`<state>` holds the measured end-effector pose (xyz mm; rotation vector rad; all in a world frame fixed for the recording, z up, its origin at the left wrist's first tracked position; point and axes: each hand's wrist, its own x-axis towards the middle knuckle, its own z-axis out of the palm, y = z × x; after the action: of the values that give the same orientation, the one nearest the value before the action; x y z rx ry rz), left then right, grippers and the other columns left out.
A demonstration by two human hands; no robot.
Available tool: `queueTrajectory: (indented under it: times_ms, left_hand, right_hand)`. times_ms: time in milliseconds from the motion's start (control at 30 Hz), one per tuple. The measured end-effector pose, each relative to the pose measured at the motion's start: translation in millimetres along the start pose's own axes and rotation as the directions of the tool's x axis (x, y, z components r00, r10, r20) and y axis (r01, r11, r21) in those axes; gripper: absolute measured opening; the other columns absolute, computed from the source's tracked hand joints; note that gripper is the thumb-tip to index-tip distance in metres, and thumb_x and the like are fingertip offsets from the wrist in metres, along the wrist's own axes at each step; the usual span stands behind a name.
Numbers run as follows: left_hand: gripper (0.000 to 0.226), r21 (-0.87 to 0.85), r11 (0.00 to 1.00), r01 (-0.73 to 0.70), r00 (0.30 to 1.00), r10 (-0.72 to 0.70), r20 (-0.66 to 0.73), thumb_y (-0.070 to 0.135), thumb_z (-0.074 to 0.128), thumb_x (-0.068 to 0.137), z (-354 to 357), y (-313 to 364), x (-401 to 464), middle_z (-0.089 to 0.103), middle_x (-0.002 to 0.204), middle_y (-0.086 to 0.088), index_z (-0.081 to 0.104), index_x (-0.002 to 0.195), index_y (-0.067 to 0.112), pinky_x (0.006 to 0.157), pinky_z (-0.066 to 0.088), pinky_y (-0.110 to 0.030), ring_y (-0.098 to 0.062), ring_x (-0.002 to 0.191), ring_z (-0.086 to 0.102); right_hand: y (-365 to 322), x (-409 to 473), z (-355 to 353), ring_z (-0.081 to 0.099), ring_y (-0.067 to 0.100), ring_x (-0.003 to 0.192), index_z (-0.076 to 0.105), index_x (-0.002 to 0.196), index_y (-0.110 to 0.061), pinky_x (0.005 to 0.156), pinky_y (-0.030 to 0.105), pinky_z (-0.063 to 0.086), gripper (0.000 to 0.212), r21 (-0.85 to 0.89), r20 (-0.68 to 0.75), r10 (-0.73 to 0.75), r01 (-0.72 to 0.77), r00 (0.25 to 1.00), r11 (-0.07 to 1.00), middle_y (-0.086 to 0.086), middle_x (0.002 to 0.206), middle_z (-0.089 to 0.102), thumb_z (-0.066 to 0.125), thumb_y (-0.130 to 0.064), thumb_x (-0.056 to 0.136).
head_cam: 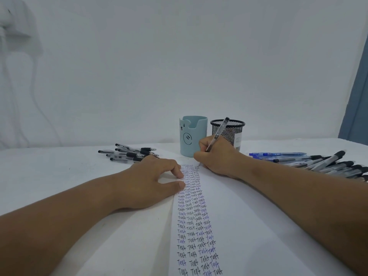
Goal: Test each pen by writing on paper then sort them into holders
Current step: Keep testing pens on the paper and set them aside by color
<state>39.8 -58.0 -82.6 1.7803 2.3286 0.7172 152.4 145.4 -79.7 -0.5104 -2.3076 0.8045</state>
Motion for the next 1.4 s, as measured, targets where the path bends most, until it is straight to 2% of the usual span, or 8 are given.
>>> queueTrajectory:
  times_ms: [133,300,467,567,700,1000,1200,1400]
  left_hand:
    - [0.020,-0.009,1.000,0.001,1.000,-0.001,-0.006,0.066,0.060,0.087,-1,1,-2,0.049,0.137,0.021,0.058,0.104,0.056,0.117,0.030,-0.038,-0.002,0.134,0.037]
    - [0.021,-0.012,1.000,-0.007,1.000,0.007,-0.008,0.061,0.060,0.089,-1,2,-4,0.048,0.137,0.029,0.059,0.108,0.052,0.119,0.028,-0.038,0.004,0.137,0.031]
    - [0.024,0.015,1.000,-0.003,1.000,0.003,0.000,0.061,0.058,0.091,-2,4,-5,0.048,0.138,0.027,0.060,0.112,0.049,0.119,0.027,-0.036,0.003,0.136,0.032]
    - [0.026,0.042,0.999,0.000,1.000,0.001,-0.009,0.058,0.057,0.092,-2,7,-7,0.049,0.138,0.026,0.060,0.116,0.047,0.119,0.027,-0.033,0.003,0.136,0.033]
    - [0.029,0.056,0.998,0.005,1.000,-0.005,-0.009,0.060,0.056,0.092,-2,7,-8,0.049,0.138,0.028,0.060,0.118,0.047,0.117,0.028,-0.030,0.004,0.134,0.035]
    - [0.027,0.037,0.999,-0.006,1.000,0.007,-0.026,0.058,0.060,0.091,-1,9,-7,0.053,0.136,0.026,0.064,0.115,0.045,0.114,0.033,-0.027,0.004,0.131,0.043]
    - [0.023,0.002,0.999,-0.036,0.998,0.036,-0.049,0.049,0.057,0.096,-3,15,-9,0.062,0.124,0.022,0.068,0.109,0.035,0.087,0.030,0.002,0.009,0.115,0.050]
    - [0.025,0.036,0.999,-0.001,0.998,0.003,-0.059,0.059,0.062,0.089,0,12,-9,0.054,0.126,0.034,0.063,0.109,0.044,0.100,0.034,-0.019,0.013,0.122,0.043]
  right_hand:
    - [-2,-4,-4,0.039,0.012,0.048,0.043,0.067,-0.006,0.052,0.026,0.032,0.049,0.313,-0.135,0.019,0.024,0.991,0.949,-0.006,0.050,0.043,0.054,-0.039,0.101]
    - [-10,-10,-19,0.037,0.003,0.042,0.042,0.091,-0.026,0.050,0.021,0.031,0.027,0.291,-0.237,-0.083,0.153,0.968,0.944,-0.018,0.045,0.042,0.051,-0.051,0.097]
    - [-12,-23,-20,0.048,0.018,0.060,0.050,0.090,-0.026,0.058,0.038,0.041,0.019,-0.142,-0.168,-0.347,0.326,0.923,0.935,-0.010,0.061,0.051,0.044,-0.037,0.105]
    - [-16,-25,-18,0.044,0.018,0.068,0.051,0.083,-0.020,0.063,0.036,0.035,0.024,-0.275,-0.128,-0.477,0.431,0.869,0.859,-0.012,0.069,0.046,0.042,-0.031,0.103]
    - [-17,-29,-15,0.047,0.026,0.070,0.053,0.087,-0.008,0.065,0.042,0.039,0.029,-0.336,-0.015,-0.396,0.369,0.918,0.867,0.002,0.073,0.053,0.040,-0.025,0.107]
    - [-19,-31,-19,0.047,0.025,0.070,0.052,0.089,-0.010,0.062,0.038,0.035,0.028,-0.362,0.027,-0.277,0.268,0.961,0.893,0.001,0.073,0.052,0.039,-0.026,0.108]
    - [-22,-29,-28,0.053,0.021,0.068,0.058,0.113,-0.021,0.062,0.033,0.041,0.015,-0.223,0.053,-0.279,0.284,0.959,0.933,0.000,0.075,0.060,0.045,-0.019,0.105]
    - [-31,-18,-92,0.062,0.011,0.081,0.074,0.101,-0.019,0.077,0.025,0.050,0.014,-0.391,0.246,-0.047,0.144,0.968,0.909,-0.008,0.086,0.066,0.067,-0.011,0.092]
